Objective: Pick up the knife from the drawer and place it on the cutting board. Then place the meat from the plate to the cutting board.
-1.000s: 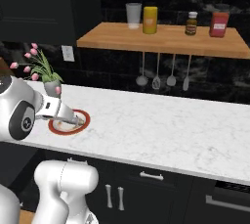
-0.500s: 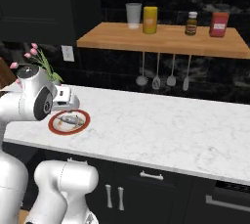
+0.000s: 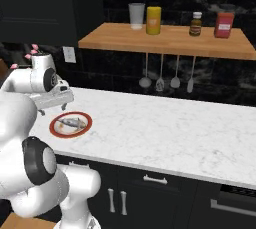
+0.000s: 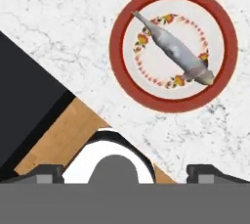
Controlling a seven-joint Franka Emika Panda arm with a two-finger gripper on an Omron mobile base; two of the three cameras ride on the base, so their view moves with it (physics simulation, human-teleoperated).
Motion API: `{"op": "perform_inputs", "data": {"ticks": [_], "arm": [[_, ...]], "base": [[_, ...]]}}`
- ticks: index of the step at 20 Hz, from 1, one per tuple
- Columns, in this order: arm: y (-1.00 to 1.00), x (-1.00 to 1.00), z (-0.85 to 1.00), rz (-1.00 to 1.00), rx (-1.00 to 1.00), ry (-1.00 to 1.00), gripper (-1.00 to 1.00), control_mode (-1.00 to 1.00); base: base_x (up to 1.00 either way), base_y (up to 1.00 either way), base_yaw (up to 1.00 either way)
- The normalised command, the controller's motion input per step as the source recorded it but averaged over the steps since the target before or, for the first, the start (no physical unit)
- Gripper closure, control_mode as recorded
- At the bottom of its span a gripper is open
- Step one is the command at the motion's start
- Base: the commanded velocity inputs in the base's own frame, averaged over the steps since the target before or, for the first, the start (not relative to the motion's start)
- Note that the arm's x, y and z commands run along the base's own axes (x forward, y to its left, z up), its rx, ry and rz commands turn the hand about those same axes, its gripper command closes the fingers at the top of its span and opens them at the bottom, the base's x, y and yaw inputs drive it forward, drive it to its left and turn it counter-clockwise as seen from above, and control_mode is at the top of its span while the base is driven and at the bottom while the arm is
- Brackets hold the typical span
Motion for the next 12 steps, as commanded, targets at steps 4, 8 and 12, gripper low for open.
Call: {"op": "perform_inputs", "data": {"ticks": [4,8,12], "arm": [[0.17,0.52,-0.63,0.47,-0.14,0.31,-1.0,-1.0],[0.0,0.67,-0.57,0.38,-0.01,-0.01,-1.0,-1.0],[0.0,0.63,-0.52,0.3,0.0,0.0,-1.0,-1.0]], "base": [[0.0,0.0,0.0],[0.0,0.0,0.0],[0.0,0.0,0.0]]}}
